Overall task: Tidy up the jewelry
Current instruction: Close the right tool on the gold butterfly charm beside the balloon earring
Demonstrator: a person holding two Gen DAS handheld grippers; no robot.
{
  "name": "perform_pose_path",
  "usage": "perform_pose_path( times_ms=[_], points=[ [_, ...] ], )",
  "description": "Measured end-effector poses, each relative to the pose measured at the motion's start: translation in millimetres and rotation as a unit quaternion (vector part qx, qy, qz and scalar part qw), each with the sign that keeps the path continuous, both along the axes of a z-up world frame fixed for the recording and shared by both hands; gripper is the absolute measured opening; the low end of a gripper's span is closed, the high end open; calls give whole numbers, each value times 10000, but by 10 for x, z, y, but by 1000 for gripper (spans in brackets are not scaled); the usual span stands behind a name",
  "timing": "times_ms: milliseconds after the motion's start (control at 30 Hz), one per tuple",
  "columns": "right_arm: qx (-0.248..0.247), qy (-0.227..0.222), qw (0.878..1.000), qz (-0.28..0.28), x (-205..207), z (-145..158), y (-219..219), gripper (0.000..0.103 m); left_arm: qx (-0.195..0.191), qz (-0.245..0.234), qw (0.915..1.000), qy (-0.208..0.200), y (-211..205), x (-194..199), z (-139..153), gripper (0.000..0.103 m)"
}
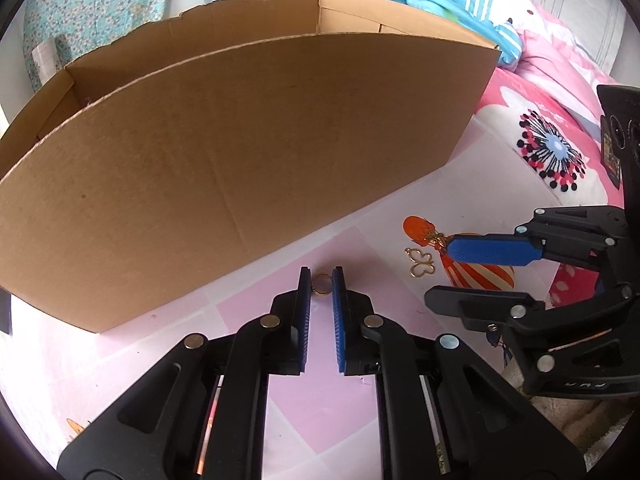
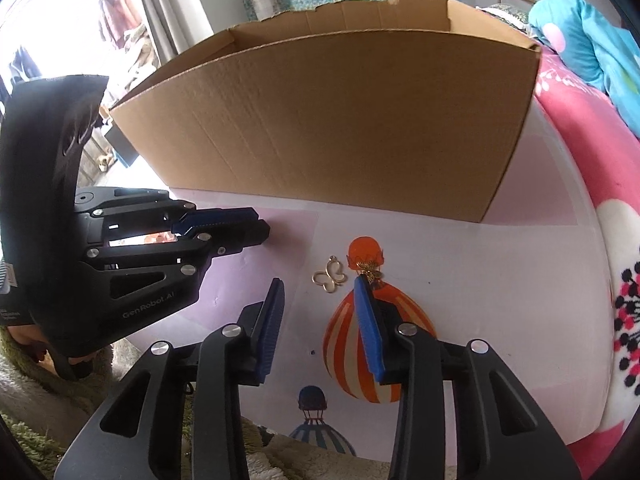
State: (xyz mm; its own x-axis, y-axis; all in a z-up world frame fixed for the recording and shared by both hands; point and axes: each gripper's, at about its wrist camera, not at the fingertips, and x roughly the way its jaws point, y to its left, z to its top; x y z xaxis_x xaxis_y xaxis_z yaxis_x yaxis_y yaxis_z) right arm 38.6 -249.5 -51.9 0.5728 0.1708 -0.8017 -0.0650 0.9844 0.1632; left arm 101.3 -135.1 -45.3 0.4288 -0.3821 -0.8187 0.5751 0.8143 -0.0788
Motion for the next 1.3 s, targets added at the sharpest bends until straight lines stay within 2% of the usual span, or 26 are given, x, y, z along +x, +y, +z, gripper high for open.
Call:
perform_pose_path(
  times_ms=[267, 567, 667, 933, 1000, 1300],
  points=[
    [-422, -5, 9991, 18, 122, -20, 56, 26, -103, 4, 9999, 21, 10, 13, -8, 10],
    [-853, -87, 9962, 121, 230, -18, 150, 23, -138, -12, 9999, 21, 32, 15, -12, 10],
    [-801, -68, 9967, 144, 257, -6, 130, 16, -142, -11, 9999, 23, 33, 14, -12, 10],
    [-609, -68, 9980, 127, 235, -12, 87, 15, -144, -12, 9999, 23, 32, 13, -12, 10],
    [-480, -65, 9987, 124, 226, -16, 64, 5, -143, -13, 9999, 22, 30, 13, -12, 10],
    [-304, 0, 9995, 65, 188, 19, 16, 5, -132, -20, 9999, 18, 41, 12, 4, 10]
  ],
)
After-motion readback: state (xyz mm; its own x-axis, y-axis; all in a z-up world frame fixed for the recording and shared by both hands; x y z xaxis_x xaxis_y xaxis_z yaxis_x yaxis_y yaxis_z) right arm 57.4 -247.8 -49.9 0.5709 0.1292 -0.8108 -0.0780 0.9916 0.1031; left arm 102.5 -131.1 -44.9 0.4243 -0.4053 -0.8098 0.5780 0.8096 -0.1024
